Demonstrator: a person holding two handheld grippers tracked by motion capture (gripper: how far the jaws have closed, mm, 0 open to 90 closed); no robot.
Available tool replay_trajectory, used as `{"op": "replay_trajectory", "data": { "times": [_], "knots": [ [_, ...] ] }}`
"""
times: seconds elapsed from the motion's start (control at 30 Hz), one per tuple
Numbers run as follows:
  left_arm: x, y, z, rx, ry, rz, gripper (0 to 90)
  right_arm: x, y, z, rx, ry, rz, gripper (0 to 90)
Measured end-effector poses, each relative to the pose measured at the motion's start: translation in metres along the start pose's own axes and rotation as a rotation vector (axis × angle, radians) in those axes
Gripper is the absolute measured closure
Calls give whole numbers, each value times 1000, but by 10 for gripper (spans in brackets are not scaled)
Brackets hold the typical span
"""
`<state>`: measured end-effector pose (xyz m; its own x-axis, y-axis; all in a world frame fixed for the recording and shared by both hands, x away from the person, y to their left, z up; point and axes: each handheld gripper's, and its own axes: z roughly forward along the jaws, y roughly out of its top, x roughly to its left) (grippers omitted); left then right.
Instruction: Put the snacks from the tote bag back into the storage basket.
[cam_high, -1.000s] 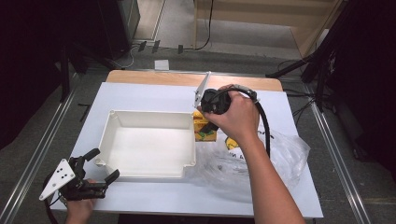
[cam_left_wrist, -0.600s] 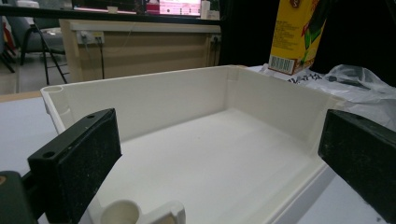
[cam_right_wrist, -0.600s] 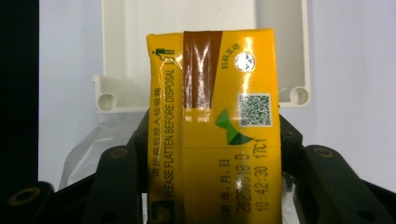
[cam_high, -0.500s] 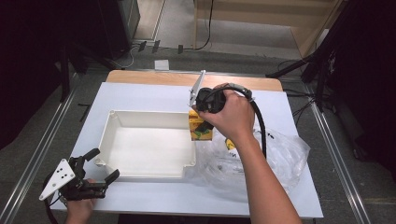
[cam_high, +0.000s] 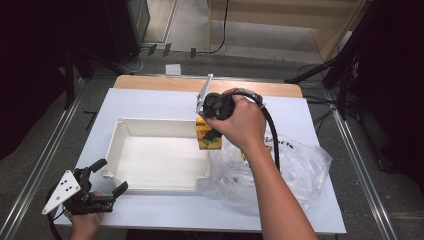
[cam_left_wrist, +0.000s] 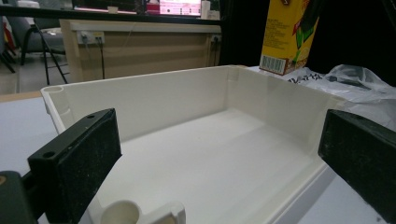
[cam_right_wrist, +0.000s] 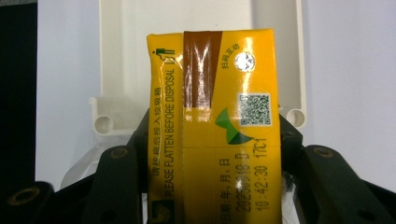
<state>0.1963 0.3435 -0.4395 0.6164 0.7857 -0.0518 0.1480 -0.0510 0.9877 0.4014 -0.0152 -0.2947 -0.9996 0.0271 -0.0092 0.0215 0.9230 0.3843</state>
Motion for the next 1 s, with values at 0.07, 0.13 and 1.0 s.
{"op": "replay_trajectory", "data": {
  "times": [0.07,0.13,1.0],
  "knots": [
    [0,0,0,-1,0,-1,0,0,2,2,-2,1,-2,523],
    [0,0,0,-1,0,-1,0,0,3,3,0,7,1,523],
    [-1,0,0,0,-1,3,0,0,24,18,-9,11,-24,522]
  ]
}}
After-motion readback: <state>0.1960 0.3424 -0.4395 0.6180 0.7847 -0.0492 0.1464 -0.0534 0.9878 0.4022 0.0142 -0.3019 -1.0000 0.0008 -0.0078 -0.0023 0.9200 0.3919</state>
